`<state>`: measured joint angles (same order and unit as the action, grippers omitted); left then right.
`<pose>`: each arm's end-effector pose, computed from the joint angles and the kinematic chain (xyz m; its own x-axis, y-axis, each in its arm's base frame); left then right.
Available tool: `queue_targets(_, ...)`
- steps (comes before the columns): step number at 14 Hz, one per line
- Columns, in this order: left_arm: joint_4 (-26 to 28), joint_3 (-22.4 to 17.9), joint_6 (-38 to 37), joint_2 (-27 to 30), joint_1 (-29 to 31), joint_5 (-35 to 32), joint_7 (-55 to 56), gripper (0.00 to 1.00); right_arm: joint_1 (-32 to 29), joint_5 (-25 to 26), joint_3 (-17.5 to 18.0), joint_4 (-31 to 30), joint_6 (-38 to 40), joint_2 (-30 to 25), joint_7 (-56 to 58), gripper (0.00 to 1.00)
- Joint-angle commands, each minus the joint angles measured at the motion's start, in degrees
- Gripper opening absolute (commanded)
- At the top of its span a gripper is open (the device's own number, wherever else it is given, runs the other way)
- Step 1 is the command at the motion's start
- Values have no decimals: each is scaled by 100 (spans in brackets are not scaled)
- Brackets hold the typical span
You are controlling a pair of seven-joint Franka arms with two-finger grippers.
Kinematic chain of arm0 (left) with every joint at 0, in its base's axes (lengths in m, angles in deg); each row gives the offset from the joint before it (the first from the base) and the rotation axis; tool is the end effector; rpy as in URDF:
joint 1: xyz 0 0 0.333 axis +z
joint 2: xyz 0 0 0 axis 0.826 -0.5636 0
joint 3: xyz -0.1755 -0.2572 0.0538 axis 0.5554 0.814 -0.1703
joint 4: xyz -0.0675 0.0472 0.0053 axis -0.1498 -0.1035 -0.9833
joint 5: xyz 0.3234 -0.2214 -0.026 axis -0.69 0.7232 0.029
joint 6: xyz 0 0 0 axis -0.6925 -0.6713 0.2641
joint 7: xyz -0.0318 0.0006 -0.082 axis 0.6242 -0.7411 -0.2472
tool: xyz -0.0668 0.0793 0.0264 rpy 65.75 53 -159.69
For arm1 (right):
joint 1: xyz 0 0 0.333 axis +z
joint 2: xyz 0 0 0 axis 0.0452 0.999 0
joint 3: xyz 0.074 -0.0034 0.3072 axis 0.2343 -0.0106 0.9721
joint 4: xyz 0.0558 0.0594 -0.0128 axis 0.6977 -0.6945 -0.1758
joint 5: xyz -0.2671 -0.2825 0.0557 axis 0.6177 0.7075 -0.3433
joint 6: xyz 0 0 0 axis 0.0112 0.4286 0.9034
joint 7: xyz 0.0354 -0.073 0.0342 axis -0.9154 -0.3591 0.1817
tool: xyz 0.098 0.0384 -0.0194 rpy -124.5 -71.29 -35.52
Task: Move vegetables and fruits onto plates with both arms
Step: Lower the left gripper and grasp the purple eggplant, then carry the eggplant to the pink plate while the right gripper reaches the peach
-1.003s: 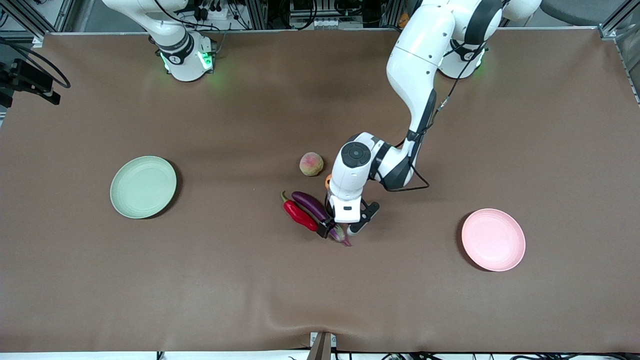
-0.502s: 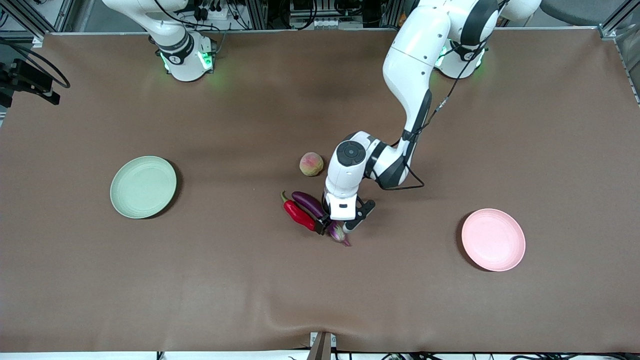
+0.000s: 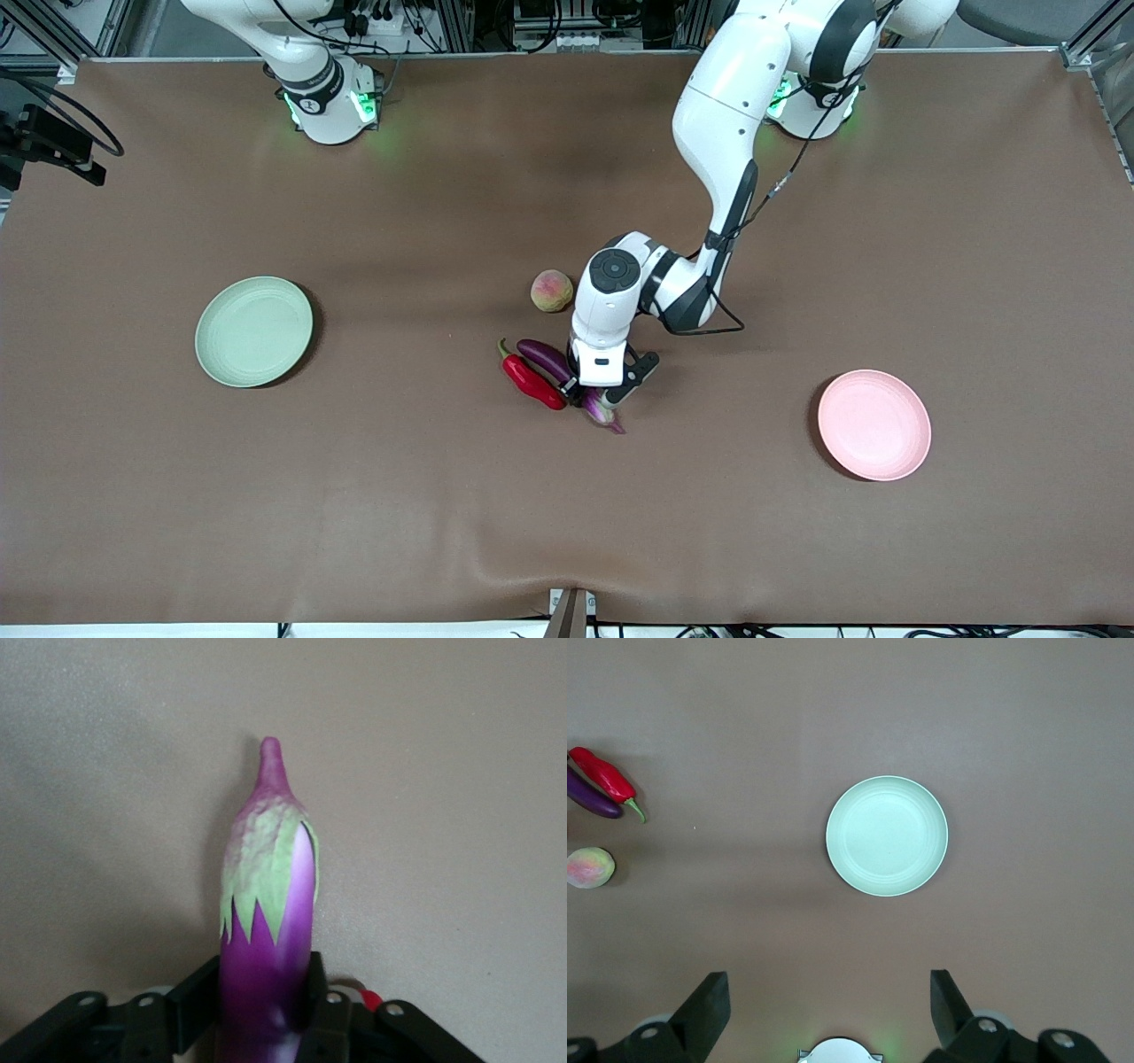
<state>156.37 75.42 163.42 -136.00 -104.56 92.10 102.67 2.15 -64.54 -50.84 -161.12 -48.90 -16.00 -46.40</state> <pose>0.5767 -0.4932 0.1676 0.6869 0.7203 0.0968 0.6721 -0.6802 0.2925 0.5147 -0.0228 0.6886 0.9980 0.0396 -0.0501 0.0383 -0.9989 -0.0266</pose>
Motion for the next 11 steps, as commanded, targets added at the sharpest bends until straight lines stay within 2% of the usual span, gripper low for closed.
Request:
queue_targets(1, -112, -104, 0, 60, -53, -152, 21, 0, -43, -83, 2, 124, 99, 41, 43, 100)
queue_targets(3, -112, -113, -210, 402, 43, -161, -6, 0, -34, -83, 2, 124, 108, 41, 43, 100)
queue_targets(8, -112, -95, -1597, 1421, 272, -99, -269, 0, -17, -66, 11, 142, 91, 59, 35, 100)
queue_targets(11, -94, -86, -2266, 2010, 657, -82, -550, 0, 1, -31, 11, 168, 64, 207, 43, 100)
